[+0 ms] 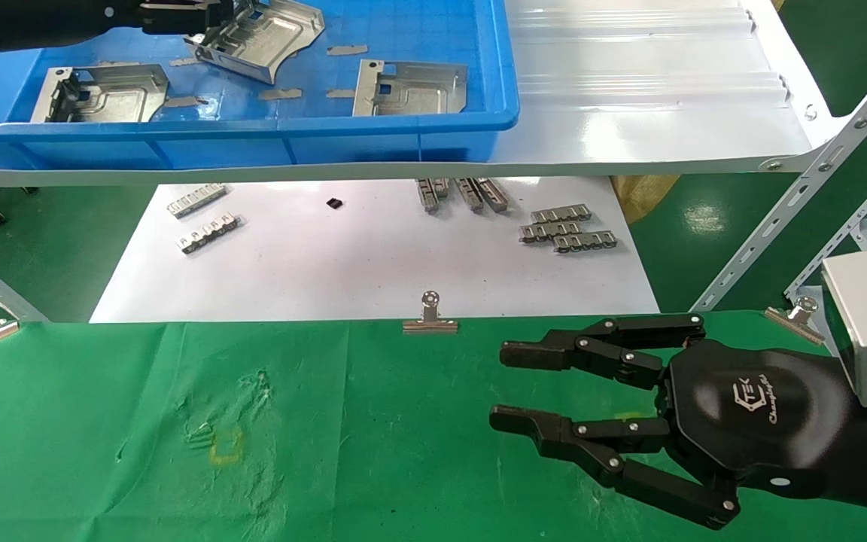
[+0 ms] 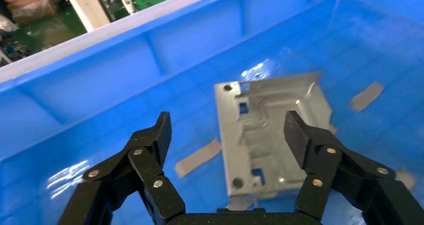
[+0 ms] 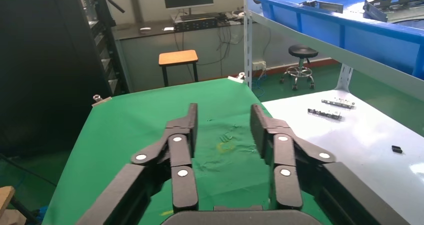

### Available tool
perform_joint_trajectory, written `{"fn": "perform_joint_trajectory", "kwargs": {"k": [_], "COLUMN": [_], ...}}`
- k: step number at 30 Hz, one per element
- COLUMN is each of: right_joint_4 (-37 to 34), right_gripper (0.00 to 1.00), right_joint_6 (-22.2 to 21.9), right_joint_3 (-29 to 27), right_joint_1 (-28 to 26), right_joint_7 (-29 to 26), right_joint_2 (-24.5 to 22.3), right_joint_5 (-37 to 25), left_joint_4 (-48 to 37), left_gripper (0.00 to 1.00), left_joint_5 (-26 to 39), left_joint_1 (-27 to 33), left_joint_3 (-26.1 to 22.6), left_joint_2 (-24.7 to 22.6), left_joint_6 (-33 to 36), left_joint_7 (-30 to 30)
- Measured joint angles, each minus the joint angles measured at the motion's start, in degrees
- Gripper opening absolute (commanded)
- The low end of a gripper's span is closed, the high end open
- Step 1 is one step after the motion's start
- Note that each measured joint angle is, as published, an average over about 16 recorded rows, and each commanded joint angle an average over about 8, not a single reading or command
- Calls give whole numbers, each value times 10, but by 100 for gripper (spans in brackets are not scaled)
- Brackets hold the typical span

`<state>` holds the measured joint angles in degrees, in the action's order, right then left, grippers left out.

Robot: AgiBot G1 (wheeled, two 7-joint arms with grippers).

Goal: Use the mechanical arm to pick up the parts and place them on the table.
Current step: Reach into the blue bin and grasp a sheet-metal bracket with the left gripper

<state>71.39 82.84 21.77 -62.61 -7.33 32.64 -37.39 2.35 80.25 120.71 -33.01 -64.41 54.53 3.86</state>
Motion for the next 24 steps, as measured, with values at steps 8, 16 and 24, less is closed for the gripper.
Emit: {"fn": "perform_joint_trajectory", "kwargs": {"k": [8,16,24], "right_joint_4": [0,0,0], "right_gripper": [100,100,100], "right_joint_6": [0,0,0], "right_joint_3": [0,0,0], "right_joint_1": [0,0,0], "right_joint_7": [0,0,0], "right_joint_2": [0,0,0], "right_joint_5": [0,0,0], "left_joint_4": [-15,-19,-10], "left_gripper": [0,0,0], "left_joint_5": [9,9,-17], "left_joint_1": [2,1,1], "left_joint_3": [-6,-6,12], "left_joint_2": [-1,-4,2], "left_joint_6": [2,7,28], "left_joint_7": [-4,-5,-18]}}
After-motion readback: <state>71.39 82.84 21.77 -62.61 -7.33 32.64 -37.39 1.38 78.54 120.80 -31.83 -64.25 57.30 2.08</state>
